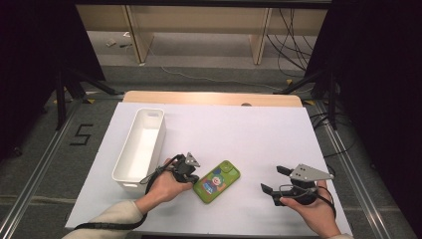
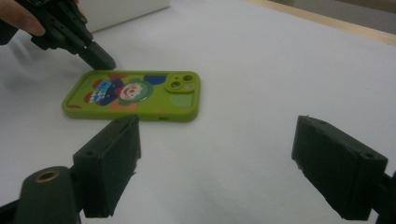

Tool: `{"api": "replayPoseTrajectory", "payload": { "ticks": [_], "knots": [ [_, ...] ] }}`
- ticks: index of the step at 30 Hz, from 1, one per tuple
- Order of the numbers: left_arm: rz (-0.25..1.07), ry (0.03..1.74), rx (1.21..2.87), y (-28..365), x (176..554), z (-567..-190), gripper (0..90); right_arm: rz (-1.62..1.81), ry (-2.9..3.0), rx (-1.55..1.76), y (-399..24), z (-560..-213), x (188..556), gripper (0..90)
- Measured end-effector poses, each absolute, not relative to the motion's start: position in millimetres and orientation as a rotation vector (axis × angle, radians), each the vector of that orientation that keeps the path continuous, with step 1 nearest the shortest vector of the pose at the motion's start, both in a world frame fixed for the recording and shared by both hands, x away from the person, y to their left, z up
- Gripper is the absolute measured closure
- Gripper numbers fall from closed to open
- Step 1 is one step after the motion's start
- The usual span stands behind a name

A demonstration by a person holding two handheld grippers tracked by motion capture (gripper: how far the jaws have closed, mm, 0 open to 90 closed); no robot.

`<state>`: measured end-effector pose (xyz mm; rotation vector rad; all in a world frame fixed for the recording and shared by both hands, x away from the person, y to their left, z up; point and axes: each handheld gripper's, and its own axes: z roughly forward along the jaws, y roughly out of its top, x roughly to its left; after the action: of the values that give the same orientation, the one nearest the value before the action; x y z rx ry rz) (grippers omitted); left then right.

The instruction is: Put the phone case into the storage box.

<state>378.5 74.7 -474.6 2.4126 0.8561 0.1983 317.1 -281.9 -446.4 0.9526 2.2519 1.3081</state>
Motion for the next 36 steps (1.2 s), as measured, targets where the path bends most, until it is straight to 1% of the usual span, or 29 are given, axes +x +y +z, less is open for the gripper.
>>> {"api": "replayPoseTrajectory", "payload": {
  "ticks": [5,7,8,9,12,15,19,20,21,23,25,28,29,31,36],
  "knots": [
    [0.196,0.847,2.414,74.7,377.6,-473.8,89.2,1.306,2.25,0.952,-282.0,-446.4,317.2,16.5],
    [0.202,0.844,2.407,75.2,378.1,-473.3,84.9,1.306,2.25,0.954,-282.0,-446.4,317.1,16.5],
    [0.212,0.852,2.392,75.6,378.2,-472.4,84.9,1.306,2.25,0.954,-282.0,-446.4,317.1,16.5],
    [0.23,0.859,2.362,76.8,379.3,-469.1,76.9,1.306,2.251,0.954,-282.0,-446.4,317.1,16.5],
    [0.249,0.867,2.303,76.1,379.9,-463.5,58.9,1.305,2.251,0.956,-282.1,-446.5,317.2,16.5],
    [0.251,0.861,2.27,74.6,380.3,-460.4,37.6,1.304,2.253,0.956,-282.0,-446.7,317.3,16.5],
    [0.25,0.849,2.217,71.8,381.1,-456.3,19.2,1.303,2.253,0.955,-282.0,-446.6,317.2,16.4],
    [0.251,0.848,2.206,71.2,381.0,-455.8,19.2,1.303,2.253,0.955,-282.0,-446.6,317.3,16.4],
    [0.249,0.849,2.202,71.0,381.0,-454.8,15.2,1.302,2.253,0.954,-282.0,-446.7,317.3,16.4],
    [0.253,0.834,2.186,70.4,380.6,-453.0,13.1,1.302,2.254,0.954,-282.0,-446.7,317.4,16.4],
    [0.251,0.812,2.176,69.5,380.3,-451.2,7.2,1.302,2.253,0.954,-282.1,-446.6,317.3,16.4],
    [0.26,0.773,2.156,68.3,379.0,-448.4,3.0,1.302,2.252,0.956,-282.4,-446.4,317.1,16.4],
    [0.263,0.756,2.153,67.9,378.5,-447.4,0.3,1.301,2.251,0.955,-282.6,-446.5,317.2,16.4],
    [0.254,0.715,2.135,66.2,377.0,-445.4,0.0,1.301,2.252,0.957,-282.5,-446.4,317.1,16.4],
    [0.267,0.693,2.124,63.5,375.2,-444.1,0.0,1.299,2.252,0.951,-282.2,-446.4,317.3,16.4]
  ]
}}
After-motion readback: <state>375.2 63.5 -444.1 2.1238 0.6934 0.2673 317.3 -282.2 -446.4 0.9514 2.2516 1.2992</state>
